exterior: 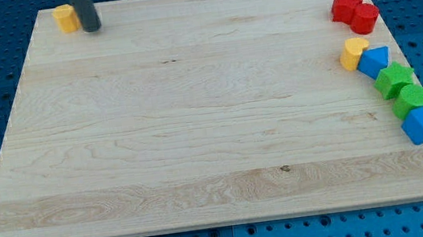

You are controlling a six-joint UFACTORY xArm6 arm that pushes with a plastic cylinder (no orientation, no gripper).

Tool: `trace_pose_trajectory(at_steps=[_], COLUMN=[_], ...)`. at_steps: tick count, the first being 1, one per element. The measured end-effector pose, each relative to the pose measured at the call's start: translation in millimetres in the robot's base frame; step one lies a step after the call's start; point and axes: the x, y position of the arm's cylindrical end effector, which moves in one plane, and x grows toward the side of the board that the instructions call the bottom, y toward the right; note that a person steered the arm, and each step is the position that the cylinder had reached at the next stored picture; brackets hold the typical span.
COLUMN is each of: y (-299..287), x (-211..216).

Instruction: Point your arm below the blue cube

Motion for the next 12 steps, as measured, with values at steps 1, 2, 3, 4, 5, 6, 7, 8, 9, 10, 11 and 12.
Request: trace_pose_trajectory(at_steps=[1,2,3,4,5,6,7,8,9,10,11,12], y=[67,75,121,151,166,191,204,226,289,372,454,506], x=[15,15,17,22,37,85,155,219,273,303,329,338])
